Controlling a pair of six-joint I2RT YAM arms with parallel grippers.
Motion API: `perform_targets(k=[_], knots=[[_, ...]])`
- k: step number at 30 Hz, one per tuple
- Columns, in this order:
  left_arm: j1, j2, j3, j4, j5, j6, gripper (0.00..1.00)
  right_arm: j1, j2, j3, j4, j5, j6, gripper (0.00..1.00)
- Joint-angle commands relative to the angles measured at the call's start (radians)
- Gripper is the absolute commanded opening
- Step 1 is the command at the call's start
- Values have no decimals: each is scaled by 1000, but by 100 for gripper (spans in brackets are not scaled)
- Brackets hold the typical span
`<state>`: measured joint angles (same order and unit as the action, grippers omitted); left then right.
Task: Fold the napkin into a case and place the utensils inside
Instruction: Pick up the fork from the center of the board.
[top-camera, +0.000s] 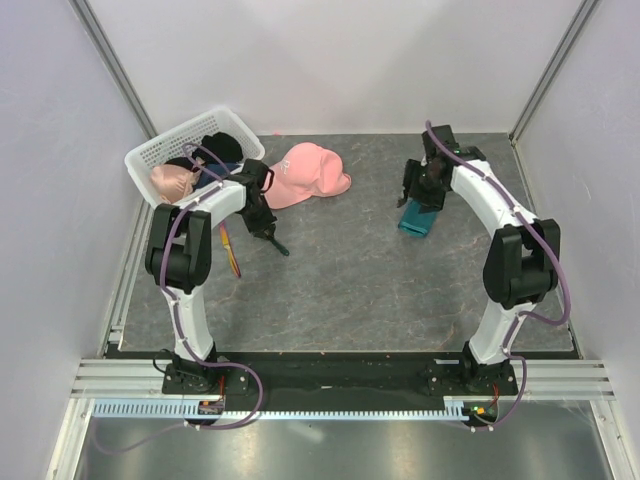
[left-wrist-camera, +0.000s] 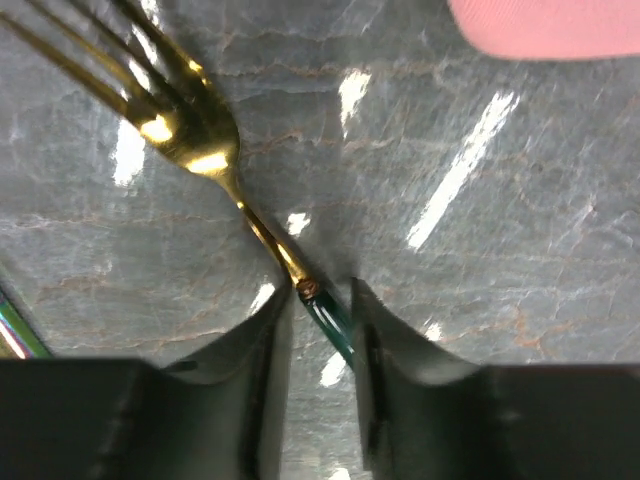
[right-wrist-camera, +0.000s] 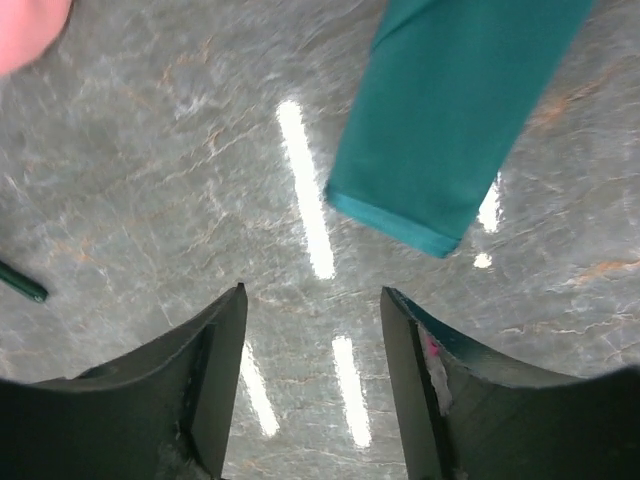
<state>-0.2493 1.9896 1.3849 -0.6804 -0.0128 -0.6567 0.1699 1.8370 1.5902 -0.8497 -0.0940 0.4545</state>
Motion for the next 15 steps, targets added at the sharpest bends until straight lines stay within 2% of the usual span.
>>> perform_targets(k=[1, 2, 4, 6, 9, 10, 15], knots=[[-25, 94, 36, -4, -32, 19, 15, 92, -42, -7, -23, 56, -48, 71], [-21, 86, 22, -4, -10, 23, 5, 126, -44, -12, -23, 53, -57, 78], [-19, 54, 2, -8, 34, 42, 2, 155, -44, -18, -12, 21, -83, 81], [-19, -43, -50, 2, 49, 48, 2, 189, -61, -50, 41, -93, -100, 85], [-22, -208, -151, 80, 206, 46, 2, 224, -81, -122, 121, -292, -102, 86], [-30, -260, -179, 90, 273, 46, 2, 233, -82, -146, 130, -317, -100, 86], [-120, -547, -303, 103, 410, 68, 2, 295, -84, -210, 271, -513, 35, 86]])
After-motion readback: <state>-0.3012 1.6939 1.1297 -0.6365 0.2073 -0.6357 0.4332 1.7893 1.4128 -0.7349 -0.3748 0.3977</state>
